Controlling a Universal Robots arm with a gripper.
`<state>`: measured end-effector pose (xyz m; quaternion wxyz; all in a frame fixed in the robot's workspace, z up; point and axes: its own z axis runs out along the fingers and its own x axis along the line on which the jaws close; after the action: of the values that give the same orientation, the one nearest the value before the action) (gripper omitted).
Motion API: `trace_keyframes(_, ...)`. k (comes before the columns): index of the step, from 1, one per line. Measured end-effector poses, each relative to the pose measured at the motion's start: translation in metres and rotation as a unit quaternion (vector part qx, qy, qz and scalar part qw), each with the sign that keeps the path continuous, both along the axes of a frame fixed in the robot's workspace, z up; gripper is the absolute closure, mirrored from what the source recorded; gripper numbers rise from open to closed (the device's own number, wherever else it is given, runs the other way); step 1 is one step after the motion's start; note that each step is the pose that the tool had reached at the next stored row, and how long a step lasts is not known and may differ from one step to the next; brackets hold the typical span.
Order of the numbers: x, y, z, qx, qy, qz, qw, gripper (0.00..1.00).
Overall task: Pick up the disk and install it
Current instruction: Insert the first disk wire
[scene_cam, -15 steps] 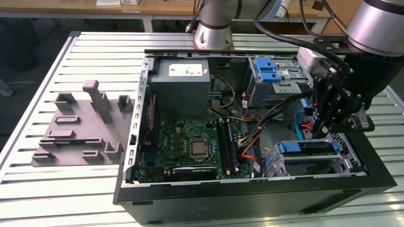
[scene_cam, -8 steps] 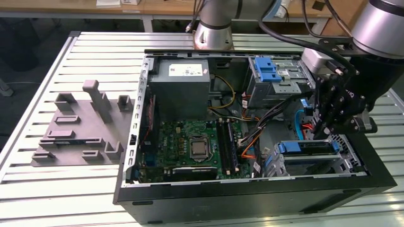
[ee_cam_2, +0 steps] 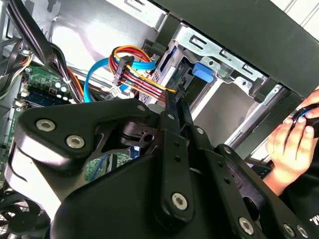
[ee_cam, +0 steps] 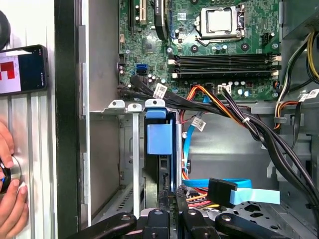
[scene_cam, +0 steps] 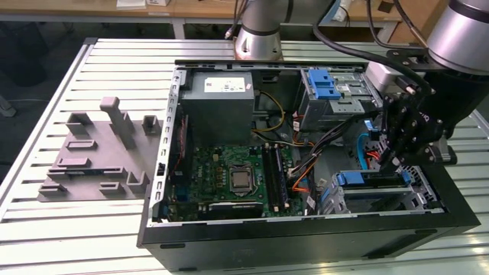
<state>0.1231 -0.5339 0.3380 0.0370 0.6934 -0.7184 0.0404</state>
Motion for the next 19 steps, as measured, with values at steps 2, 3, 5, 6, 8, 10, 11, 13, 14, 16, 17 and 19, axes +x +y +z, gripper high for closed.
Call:
trace_keyframes(2,0.0000,0.0000,-0.0007,0.0001,0.0000,-0.002,1.0000,0.84)
trace_keyframes(3,0.0001,0.0000,-0.0012,0.0001,0.0000,-0.005,1.0000,0.84)
trace_keyframes(5,0.0008,-0.0003,-0.0017,0.0000,0.0000,-0.007,1.0000,0.84)
trace_keyframes(6,0.0013,-0.0009,-0.0019,0.0000,0.0000,-0.007,1.0000,0.84)
trace_keyframes(8,0.0019,-0.0022,-0.0024,0.0002,0.0000,-0.008,1.0000,0.84)
trace_keyframes(10,0.0021,-0.0028,-0.0030,0.0003,0.0000,-0.008,1.0000,0.84)
trace_keyframes(11,0.0022,-0.0029,-0.0032,0.0002,0.0000,-0.007,1.0000,0.84)
trace_keyframes(13,0.0023,-0.0029,-0.0037,0.0001,0.0000,-0.008,1.0000,0.84)
trace_keyframes(14,0.0023,-0.0029,-0.0040,0.0001,0.0000,-0.008,1.0000,0.84)
trace_keyframes(16,0.0024,-0.0030,-0.0044,0.0001,0.0000,-0.007,1.0000,0.84)
trace_keyframes(17,0.0025,-0.0030,-0.0046,0.0001,0.0000,-0.007,1.0000,0.84)
trace_keyframes(19,0.0027,-0.0029,-0.0050,0.0001,0.0001,-0.007,1.0000,0.84)
